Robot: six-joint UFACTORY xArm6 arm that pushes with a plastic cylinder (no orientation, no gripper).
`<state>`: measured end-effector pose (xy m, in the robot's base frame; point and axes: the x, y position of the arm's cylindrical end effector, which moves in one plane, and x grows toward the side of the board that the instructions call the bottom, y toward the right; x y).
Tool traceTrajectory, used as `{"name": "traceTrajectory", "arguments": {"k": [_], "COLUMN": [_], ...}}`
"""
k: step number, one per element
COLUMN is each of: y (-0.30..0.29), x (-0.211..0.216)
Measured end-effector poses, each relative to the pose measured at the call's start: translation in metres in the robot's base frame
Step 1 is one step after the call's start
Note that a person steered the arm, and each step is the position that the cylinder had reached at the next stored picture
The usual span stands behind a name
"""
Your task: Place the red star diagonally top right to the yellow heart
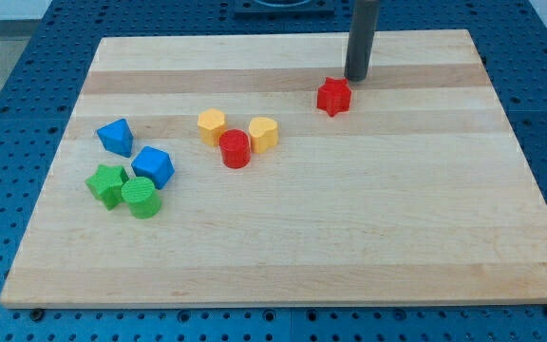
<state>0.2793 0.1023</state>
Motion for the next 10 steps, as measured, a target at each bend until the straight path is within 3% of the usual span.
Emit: {"name": "traceTrajectory", "arguments": {"k": [2, 3, 5, 7, 10], "y": [-0.022, -0.015, 0.006, -0.019, -0.021], "x": [-0.011, 0.012, 0.017, 0.010, 0.042]}}
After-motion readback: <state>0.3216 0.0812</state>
